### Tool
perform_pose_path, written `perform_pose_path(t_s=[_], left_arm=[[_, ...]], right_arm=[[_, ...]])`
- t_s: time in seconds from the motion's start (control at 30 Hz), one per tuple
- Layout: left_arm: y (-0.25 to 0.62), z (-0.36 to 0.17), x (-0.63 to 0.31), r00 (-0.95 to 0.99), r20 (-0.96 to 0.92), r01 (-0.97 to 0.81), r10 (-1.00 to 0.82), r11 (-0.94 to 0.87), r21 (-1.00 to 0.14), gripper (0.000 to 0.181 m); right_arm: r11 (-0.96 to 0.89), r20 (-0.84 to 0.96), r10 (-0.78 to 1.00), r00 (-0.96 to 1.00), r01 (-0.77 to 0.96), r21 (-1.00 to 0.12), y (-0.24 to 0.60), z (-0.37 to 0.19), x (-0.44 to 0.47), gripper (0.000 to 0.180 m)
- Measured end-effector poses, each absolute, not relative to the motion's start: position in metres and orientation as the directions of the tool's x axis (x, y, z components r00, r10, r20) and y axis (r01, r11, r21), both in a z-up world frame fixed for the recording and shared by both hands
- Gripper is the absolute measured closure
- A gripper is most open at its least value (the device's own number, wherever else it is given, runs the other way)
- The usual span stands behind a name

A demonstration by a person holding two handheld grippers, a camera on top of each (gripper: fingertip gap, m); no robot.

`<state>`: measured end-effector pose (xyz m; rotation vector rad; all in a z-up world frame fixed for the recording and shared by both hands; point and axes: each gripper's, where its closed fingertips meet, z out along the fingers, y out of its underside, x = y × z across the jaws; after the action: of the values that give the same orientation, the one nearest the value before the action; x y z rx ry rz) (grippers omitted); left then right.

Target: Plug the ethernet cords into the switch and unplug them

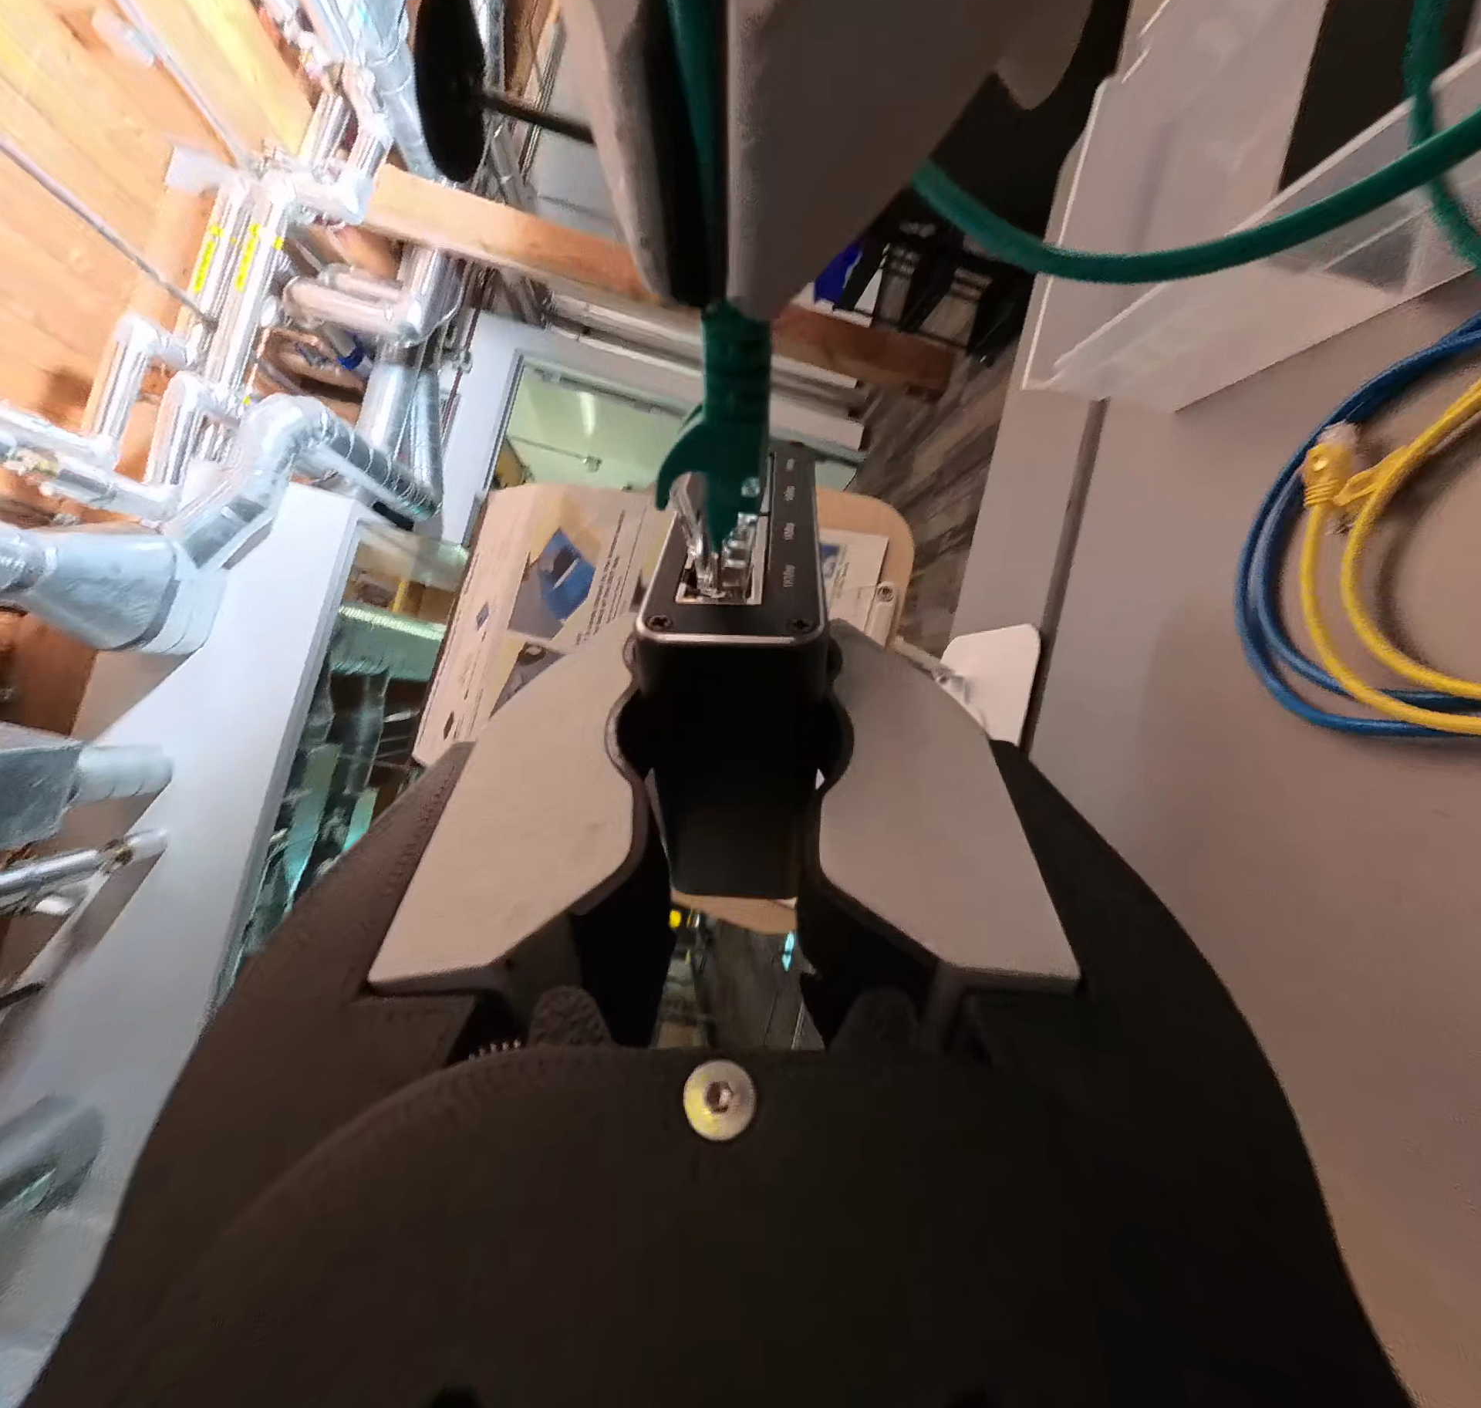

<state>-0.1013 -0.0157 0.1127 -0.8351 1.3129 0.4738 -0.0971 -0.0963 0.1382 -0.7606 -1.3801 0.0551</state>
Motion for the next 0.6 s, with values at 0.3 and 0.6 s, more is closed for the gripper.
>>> perform_pose_path(t_s=[0.3, 0.6], left_arm=[[-0.029, 0.115, -0.089, 0.221, -0.961, -0.694, -0.165, 0.666, -0.274, 0.145], [-0.009, 0.132, -0.106, 0.324, -0.945, -0.769, -0.039, 0.571, -0.287, 0.145]], right_arm=[[0.723, 0.801, 0.544, 0.252, 0.345, -0.599, -0.097, 0.141, -0.083, 0.174], [0.326, 0.368, 0.801, 0.472, 0.171, -0.93, -0.063, 0.154, -0.089, 0.168]])
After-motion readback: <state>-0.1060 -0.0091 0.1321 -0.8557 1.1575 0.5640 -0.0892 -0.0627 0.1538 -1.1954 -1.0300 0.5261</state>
